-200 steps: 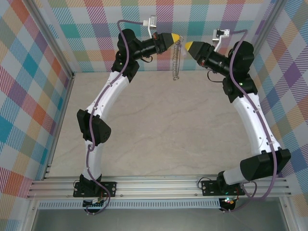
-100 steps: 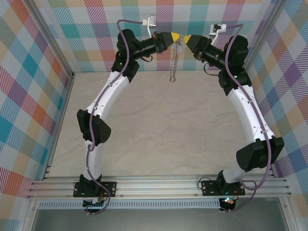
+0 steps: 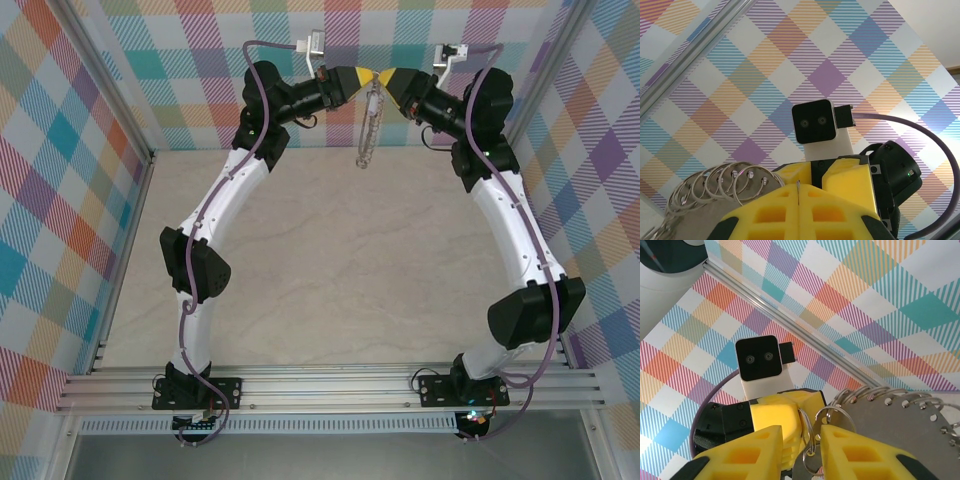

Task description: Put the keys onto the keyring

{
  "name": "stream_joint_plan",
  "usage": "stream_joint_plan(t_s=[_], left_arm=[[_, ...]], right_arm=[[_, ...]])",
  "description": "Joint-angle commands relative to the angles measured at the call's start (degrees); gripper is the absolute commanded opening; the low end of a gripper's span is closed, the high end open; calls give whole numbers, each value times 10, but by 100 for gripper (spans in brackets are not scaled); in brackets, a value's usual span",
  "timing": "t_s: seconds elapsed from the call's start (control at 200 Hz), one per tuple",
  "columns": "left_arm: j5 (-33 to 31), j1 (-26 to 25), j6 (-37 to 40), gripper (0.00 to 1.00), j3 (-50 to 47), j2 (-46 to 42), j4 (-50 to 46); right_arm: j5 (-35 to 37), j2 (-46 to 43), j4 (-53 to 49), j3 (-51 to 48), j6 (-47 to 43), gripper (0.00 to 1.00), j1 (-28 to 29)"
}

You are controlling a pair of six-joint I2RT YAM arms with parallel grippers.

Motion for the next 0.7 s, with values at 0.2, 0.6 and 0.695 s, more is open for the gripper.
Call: stream_joint_plan(t_s=[0.2, 0.6, 0.695], left_arm=[[-10, -5, -14, 0, 5, -16, 41], [-9, -6, -18, 0, 4, -16, 41], [-4, -6, -8, 6, 7, -17, 23]], right_arm=[[-23, 18, 29, 38, 12, 23, 2], [-38, 32, 2, 62, 0, 0, 3], [-48, 35, -30, 77, -29, 0, 2]])
